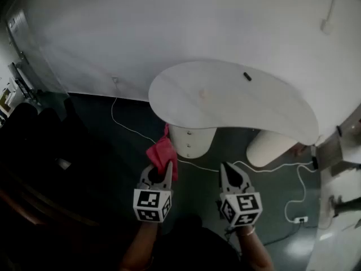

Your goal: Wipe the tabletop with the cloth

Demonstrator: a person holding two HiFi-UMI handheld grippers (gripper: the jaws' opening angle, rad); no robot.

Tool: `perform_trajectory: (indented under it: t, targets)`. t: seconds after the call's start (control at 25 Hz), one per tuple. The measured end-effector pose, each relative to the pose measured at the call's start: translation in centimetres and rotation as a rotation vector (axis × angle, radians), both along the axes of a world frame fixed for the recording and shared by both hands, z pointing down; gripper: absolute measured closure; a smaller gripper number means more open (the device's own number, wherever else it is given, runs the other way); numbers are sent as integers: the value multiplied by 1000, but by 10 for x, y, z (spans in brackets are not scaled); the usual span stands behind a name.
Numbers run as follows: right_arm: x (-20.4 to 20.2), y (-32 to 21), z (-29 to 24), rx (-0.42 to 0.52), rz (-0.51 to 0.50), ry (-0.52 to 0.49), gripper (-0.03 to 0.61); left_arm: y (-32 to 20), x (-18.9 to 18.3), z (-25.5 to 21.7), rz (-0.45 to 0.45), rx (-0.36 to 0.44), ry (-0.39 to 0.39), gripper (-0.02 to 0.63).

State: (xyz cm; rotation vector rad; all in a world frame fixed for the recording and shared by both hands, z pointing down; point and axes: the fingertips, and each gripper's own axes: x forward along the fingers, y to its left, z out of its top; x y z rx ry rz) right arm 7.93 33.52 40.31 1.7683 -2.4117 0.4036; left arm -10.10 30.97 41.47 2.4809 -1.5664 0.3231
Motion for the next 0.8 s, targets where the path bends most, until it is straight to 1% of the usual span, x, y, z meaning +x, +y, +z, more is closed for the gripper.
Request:
perform_trajectory:
  t: [0.28,0.48,0.72,0.8]
  targets:
    - [19,-11,-3,13,39,-22,575,-12,9,-2,-8,1,-6,572]
    - [42,-25,-6,33,72,14,575,-25,21,-7,-10,14,-14,572]
    - [49,-45,2,19,86,47,575,-50,27,-11,-15,28,-21,572]
    - [51,-56,2,18,86,38,575,-62,31,-9,-14,24,-26,572]
